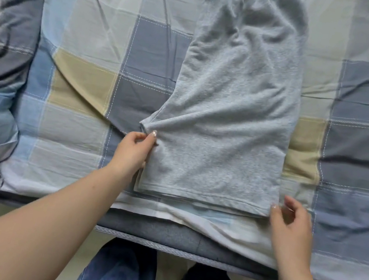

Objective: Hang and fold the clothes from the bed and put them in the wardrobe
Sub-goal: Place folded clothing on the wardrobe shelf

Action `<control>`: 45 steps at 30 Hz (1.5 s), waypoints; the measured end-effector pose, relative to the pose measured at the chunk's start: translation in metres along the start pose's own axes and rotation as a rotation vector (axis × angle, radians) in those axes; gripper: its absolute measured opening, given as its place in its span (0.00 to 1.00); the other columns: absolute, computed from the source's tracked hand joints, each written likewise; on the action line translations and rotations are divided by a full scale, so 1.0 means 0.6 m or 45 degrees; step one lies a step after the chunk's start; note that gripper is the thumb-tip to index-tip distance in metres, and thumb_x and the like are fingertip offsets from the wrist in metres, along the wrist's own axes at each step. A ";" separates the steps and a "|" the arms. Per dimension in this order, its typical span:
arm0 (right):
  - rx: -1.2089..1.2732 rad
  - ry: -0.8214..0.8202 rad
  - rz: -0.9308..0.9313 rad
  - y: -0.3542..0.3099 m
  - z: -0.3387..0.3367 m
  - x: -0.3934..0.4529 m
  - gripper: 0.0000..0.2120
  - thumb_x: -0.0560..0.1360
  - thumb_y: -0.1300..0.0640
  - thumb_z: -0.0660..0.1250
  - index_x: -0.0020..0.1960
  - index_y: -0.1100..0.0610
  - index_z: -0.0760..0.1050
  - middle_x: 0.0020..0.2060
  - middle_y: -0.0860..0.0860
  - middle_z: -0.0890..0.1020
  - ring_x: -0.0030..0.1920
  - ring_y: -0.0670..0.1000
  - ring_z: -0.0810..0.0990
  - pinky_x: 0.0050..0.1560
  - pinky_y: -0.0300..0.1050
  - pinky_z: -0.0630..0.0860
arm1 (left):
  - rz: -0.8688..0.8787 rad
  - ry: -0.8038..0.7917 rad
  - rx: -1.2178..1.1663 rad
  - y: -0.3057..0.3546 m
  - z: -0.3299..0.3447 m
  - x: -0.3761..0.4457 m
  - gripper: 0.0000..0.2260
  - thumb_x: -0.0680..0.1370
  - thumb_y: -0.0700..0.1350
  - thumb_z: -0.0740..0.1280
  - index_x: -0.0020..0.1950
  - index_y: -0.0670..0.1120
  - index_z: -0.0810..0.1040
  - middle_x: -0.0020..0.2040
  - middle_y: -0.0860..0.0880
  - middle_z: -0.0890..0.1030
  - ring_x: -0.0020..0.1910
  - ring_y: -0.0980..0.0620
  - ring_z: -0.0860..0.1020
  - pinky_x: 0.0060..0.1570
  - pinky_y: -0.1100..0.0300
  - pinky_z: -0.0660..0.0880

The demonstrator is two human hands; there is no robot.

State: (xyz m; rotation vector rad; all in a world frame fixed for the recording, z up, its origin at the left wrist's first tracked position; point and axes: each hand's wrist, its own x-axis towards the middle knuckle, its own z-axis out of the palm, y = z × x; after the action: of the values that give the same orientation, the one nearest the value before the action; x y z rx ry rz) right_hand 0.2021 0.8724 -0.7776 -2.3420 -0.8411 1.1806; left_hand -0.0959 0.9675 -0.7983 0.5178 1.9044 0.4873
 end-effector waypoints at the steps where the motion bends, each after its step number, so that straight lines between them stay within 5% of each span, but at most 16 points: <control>1: 0.022 -0.015 0.051 0.000 0.000 0.010 0.13 0.77 0.56 0.65 0.62 0.54 0.72 0.53 0.50 0.75 0.52 0.48 0.74 0.53 0.43 0.68 | -0.005 -0.086 0.057 -0.006 -0.002 -0.010 0.12 0.76 0.54 0.68 0.52 0.47 0.76 0.43 0.51 0.79 0.35 0.54 0.73 0.36 0.59 0.71; 4: 0.051 -0.118 0.156 -0.007 0.003 0.023 0.07 0.78 0.54 0.64 0.51 0.57 0.75 0.43 0.50 0.78 0.45 0.50 0.75 0.43 0.44 0.68 | 0.031 -0.219 0.286 -0.036 -0.015 -0.029 0.11 0.77 0.50 0.69 0.50 0.43 0.79 0.43 0.43 0.82 0.39 0.48 0.77 0.40 0.53 0.74; 10: 0.170 -0.250 0.208 0.003 0.002 0.018 0.16 0.77 0.55 0.64 0.41 0.69 0.70 0.34 0.59 0.70 0.38 0.52 0.68 0.38 0.46 0.62 | 0.149 0.062 0.418 -0.075 -0.024 -0.045 0.08 0.79 0.47 0.65 0.44 0.45 0.77 0.43 0.46 0.82 0.43 0.48 0.78 0.40 0.57 0.71; 14: 0.209 -0.306 0.240 0.001 0.004 0.028 0.15 0.77 0.50 0.66 0.46 0.63 0.78 0.46 0.63 0.81 0.49 0.61 0.80 0.57 0.54 0.74 | 0.224 -0.003 0.528 -0.081 -0.028 -0.047 0.16 0.72 0.55 0.70 0.38 0.42 0.79 0.39 0.46 0.82 0.43 0.46 0.80 0.43 0.50 0.77; 18: 0.258 -0.293 0.182 0.009 -0.002 0.030 0.24 0.75 0.44 0.66 0.48 0.69 0.76 0.48 0.68 0.78 0.41 0.59 0.78 0.45 0.48 0.70 | 0.232 -0.011 0.400 -0.071 -0.023 -0.056 0.10 0.76 0.47 0.70 0.41 0.41 0.79 0.39 0.45 0.82 0.41 0.46 0.80 0.41 0.53 0.74; 20: 0.261 -0.307 0.205 0.028 -0.002 0.022 0.25 0.73 0.41 0.67 0.42 0.66 0.77 0.43 0.66 0.80 0.41 0.57 0.79 0.47 0.48 0.74 | 0.151 -0.041 0.423 -0.080 -0.027 -0.059 0.08 0.76 0.47 0.70 0.46 0.42 0.80 0.43 0.45 0.83 0.46 0.45 0.80 0.43 0.55 0.73; 22: 0.317 -0.290 0.322 0.040 -0.004 0.016 0.15 0.75 0.50 0.68 0.40 0.63 0.78 0.42 0.62 0.82 0.46 0.58 0.82 0.50 0.50 0.79 | 0.068 -0.117 0.383 -0.089 -0.031 -0.064 0.08 0.76 0.47 0.70 0.49 0.42 0.81 0.47 0.43 0.84 0.49 0.44 0.81 0.46 0.55 0.74; 26: 0.318 -0.228 0.204 0.036 -0.012 0.016 0.06 0.76 0.55 0.67 0.45 0.57 0.79 0.40 0.50 0.83 0.41 0.48 0.80 0.41 0.41 0.73 | 0.063 -0.231 0.096 -0.090 -0.033 -0.088 0.08 0.76 0.44 0.70 0.52 0.41 0.79 0.50 0.43 0.84 0.49 0.47 0.82 0.53 0.50 0.76; 29: 0.368 -0.220 0.306 0.060 -0.016 0.003 0.05 0.75 0.57 0.69 0.50 0.56 0.74 0.44 0.54 0.83 0.46 0.52 0.81 0.46 0.51 0.80 | -0.015 -0.175 0.124 -0.113 -0.043 -0.099 0.06 0.76 0.44 0.70 0.48 0.42 0.77 0.44 0.43 0.82 0.42 0.49 0.79 0.42 0.56 0.76; 32: 0.334 -0.252 0.396 0.070 -0.020 -0.007 0.09 0.74 0.57 0.70 0.52 0.58 0.74 0.44 0.55 0.83 0.50 0.57 0.82 0.55 0.63 0.77 | -0.077 -0.101 0.116 -0.126 -0.053 -0.110 0.08 0.75 0.43 0.71 0.43 0.44 0.72 0.38 0.43 0.72 0.35 0.51 0.71 0.30 0.64 0.70; 36: 0.340 -0.291 0.427 0.051 -0.031 -0.013 0.12 0.75 0.56 0.70 0.55 0.58 0.74 0.46 0.52 0.82 0.50 0.53 0.81 0.55 0.56 0.79 | -0.043 -0.145 0.126 -0.114 -0.062 -0.127 0.14 0.78 0.37 0.67 0.39 0.46 0.64 0.32 0.45 0.67 0.29 0.52 0.63 0.32 0.60 0.63; 40: 0.310 -0.252 0.405 0.037 -0.050 -0.041 0.14 0.76 0.59 0.68 0.57 0.59 0.67 0.44 0.51 0.76 0.44 0.48 0.78 0.39 0.45 0.81 | -0.148 -0.293 0.188 -0.100 -0.073 -0.154 0.12 0.79 0.34 0.61 0.47 0.49 0.79 0.25 0.55 0.66 0.29 0.54 0.62 0.38 0.60 0.64; 45: 0.132 -0.328 0.471 0.041 -0.082 -0.095 0.13 0.76 0.58 0.68 0.55 0.59 0.66 0.44 0.53 0.77 0.37 0.48 0.79 0.39 0.45 0.81 | -0.393 -0.438 0.264 -0.080 -0.088 -0.185 0.15 0.80 0.36 0.60 0.55 0.52 0.82 0.32 0.50 0.63 0.30 0.54 0.61 0.32 0.63 0.62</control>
State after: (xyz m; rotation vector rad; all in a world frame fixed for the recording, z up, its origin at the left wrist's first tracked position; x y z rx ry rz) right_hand 0.2242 0.8129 -0.7304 -2.3555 -0.4152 1.6607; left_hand -0.1117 0.8608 -0.7222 0.4012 1.6683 -0.0036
